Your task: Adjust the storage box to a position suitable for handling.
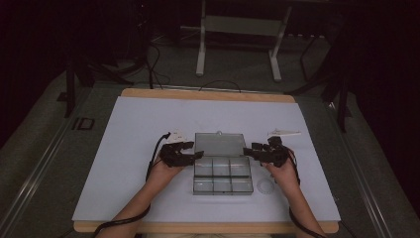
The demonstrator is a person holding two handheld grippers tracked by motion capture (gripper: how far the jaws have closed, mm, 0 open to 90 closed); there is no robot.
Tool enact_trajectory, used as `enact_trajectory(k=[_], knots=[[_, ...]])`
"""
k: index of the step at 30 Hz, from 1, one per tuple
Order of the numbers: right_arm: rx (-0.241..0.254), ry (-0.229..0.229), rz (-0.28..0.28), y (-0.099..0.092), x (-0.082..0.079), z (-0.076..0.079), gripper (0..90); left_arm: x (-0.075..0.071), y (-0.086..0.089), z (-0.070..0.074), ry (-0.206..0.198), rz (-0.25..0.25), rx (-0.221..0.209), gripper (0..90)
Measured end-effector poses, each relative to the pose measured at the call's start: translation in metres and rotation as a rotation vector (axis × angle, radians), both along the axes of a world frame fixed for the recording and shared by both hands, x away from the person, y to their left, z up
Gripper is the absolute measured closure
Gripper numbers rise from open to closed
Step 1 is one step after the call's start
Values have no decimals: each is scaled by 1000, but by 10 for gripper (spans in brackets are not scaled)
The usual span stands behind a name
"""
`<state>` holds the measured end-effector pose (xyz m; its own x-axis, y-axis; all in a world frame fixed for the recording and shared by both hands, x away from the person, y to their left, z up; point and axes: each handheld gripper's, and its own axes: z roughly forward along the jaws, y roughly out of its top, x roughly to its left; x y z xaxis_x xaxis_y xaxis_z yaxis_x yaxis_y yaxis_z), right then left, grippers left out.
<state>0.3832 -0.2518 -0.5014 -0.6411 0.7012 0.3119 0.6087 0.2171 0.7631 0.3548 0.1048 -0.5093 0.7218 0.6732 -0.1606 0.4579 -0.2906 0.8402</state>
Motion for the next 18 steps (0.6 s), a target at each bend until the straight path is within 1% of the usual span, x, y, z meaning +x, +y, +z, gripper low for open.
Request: enact_trajectory(k=[2,4,6,9,11,12,13,14,16,17,18], knots=[[-8,-23,13,-1,-3,3,384,-1,2,1,3,-9,3,384],[-18,-47,31,-1,-6,7,377,-3,3,2,3,-17,13,344],[-25,-67,40,-2,-9,10,347,-6,3,2,-7,-19,26,294],[-44,-90,61,-1,-14,15,300,-8,6,3,1,-54,10,188],[-54,-105,77,-1,-17,16,271,-10,7,4,-1,-67,7,169],[-34,-111,102,-1,-20,17,235,-10,8,5,0,-76,-1,154],[-34,-111,102,-1,-20,17,235,-11,8,6,0,-81,-7,154],[-29,-114,112,-1,-21,17,199,-12,8,7,-1,-81,-10,149],[-28,-122,134,0,-23,17,165,-14,8,8,-4,-85,-7,139],[-24,-126,143,0,-24,17,149,-15,9,9,-6,-88,-4,121],[-22,-128,151,0,-25,17,137,-16,9,9,-6,-96,-11,98]])
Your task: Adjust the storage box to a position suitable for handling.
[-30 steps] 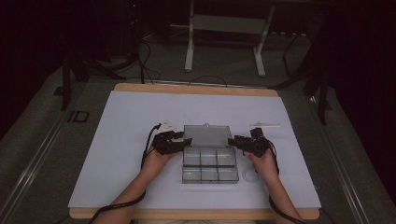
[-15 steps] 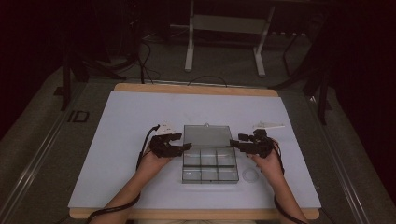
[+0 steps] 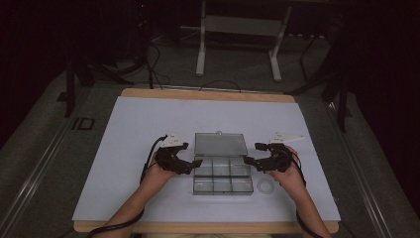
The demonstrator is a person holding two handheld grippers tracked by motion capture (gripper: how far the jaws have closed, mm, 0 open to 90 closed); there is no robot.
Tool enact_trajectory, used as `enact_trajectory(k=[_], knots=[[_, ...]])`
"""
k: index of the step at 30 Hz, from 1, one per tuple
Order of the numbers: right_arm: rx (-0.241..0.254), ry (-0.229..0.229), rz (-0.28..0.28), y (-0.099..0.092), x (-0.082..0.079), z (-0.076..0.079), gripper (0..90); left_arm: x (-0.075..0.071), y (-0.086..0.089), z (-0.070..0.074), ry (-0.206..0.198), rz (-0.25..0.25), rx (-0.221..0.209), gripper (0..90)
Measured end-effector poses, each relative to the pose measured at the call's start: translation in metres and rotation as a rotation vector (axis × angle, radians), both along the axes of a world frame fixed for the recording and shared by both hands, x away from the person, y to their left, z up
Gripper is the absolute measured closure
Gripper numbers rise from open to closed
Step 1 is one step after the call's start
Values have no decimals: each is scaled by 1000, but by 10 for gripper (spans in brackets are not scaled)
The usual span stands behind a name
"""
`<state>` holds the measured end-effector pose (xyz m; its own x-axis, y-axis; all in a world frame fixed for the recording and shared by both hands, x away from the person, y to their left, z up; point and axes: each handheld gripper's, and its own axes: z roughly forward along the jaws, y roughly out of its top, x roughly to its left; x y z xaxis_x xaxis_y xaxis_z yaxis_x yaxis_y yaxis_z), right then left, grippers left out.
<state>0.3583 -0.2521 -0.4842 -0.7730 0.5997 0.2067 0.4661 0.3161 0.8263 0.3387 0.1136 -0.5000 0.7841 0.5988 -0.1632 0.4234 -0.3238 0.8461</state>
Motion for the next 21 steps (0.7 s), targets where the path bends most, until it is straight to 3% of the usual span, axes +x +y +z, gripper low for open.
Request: enact_trajectory(k=[4,9,14,21], knots=[[6,-15,23,-3,-5,0,119,-5,2,2,-22,-7,11,24],[-1,-51,42,-9,-12,2,119,-11,7,1,-67,-9,17,21],[-55,-128,85,-18,-24,5,240,-19,13,-2,-112,-12,40,20],[-68,-141,117,-26,-31,7,364,-31,25,-3,-131,-18,50,21]])
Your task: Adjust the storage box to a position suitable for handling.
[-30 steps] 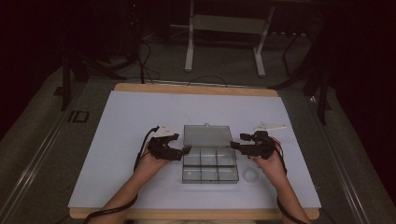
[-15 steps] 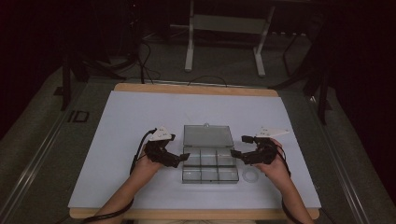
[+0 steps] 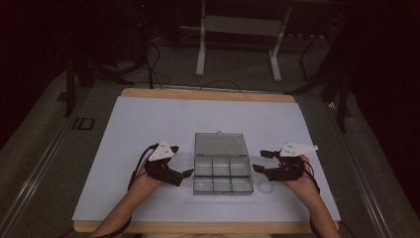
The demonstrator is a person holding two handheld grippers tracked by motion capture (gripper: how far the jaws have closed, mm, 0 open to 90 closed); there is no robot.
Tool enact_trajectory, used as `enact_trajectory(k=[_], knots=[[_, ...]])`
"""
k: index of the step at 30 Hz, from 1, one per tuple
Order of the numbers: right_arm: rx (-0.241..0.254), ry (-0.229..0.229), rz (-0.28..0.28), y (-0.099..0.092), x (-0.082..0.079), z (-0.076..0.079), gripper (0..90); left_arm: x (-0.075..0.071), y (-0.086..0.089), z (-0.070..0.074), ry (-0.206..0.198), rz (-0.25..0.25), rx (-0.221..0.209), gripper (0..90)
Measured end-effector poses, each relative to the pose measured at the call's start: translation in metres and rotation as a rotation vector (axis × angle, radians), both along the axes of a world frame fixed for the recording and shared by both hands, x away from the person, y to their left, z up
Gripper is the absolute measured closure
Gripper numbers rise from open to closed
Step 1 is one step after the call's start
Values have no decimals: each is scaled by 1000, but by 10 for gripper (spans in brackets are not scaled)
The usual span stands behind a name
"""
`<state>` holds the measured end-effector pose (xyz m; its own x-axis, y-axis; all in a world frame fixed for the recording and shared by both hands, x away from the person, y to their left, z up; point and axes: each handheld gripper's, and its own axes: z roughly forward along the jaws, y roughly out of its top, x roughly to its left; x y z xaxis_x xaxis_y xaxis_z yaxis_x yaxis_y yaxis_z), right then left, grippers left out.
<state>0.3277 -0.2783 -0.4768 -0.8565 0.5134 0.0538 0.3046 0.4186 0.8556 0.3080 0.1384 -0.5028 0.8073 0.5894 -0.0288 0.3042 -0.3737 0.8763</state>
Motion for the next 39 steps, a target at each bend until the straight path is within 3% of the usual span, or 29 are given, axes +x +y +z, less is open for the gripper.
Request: enact_trajectory(k=[9,15,18,22,29,39], knots=[[-27,23,53,-11,-12,-4,513,-14,13,-10,1,6,49,21],[-53,46,41,-20,-16,-11,584,-21,19,-14,-2,-8,43,21],[-79,71,2,-27,-18,-18,612,-24,20,-17,4,-12,39,21],[-97,96,-10,-31,-19,-25,655,-29,20,-23,7,-26,48,21],[-154,89,-23,-35,-23,-39,694,-34,23,-29,7,-23,19,21],[-218,89,-51,-35,-18,-52,707,-36,26,-35,6,0,14,21]])
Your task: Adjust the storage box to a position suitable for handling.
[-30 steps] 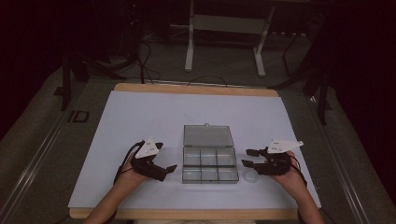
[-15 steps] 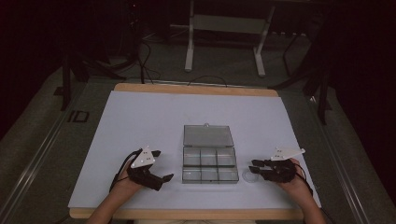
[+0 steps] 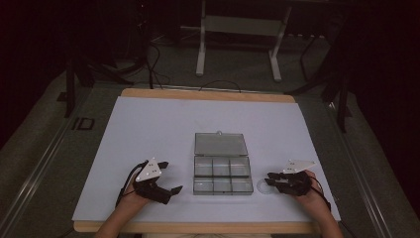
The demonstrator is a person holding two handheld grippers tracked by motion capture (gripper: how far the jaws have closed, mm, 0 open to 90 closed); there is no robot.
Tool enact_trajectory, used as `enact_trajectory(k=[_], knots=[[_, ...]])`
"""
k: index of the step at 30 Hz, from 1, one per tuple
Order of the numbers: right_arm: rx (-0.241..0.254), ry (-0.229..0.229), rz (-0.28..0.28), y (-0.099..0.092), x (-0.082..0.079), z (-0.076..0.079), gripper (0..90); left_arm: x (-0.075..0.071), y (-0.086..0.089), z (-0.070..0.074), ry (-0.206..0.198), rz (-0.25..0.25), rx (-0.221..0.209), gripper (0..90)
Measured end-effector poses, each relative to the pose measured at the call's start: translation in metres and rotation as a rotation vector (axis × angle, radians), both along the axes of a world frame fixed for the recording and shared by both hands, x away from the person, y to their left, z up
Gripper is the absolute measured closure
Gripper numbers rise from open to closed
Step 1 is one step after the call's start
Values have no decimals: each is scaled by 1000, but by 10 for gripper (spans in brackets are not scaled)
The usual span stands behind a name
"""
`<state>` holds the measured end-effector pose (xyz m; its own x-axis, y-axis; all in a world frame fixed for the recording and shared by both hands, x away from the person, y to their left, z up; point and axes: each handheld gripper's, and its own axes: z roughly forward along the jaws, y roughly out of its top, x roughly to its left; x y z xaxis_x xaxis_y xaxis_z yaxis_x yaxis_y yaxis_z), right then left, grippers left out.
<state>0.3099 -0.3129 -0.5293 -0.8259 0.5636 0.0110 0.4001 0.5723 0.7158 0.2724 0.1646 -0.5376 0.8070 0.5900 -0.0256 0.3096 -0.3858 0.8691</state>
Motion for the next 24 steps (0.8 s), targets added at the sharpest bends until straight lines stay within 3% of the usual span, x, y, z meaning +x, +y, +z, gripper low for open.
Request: enact_trajectory(k=[11,17,24], knots=[[-26,-15,-7,2,1,-4,740,1,1,-1,-5,3,-2,21],[-33,-19,-27,4,1,-4,822,1,2,-2,-10,7,-4,20],[-44,-8,-47,5,3,3,831,0,1,-3,-9,4,5,21]])
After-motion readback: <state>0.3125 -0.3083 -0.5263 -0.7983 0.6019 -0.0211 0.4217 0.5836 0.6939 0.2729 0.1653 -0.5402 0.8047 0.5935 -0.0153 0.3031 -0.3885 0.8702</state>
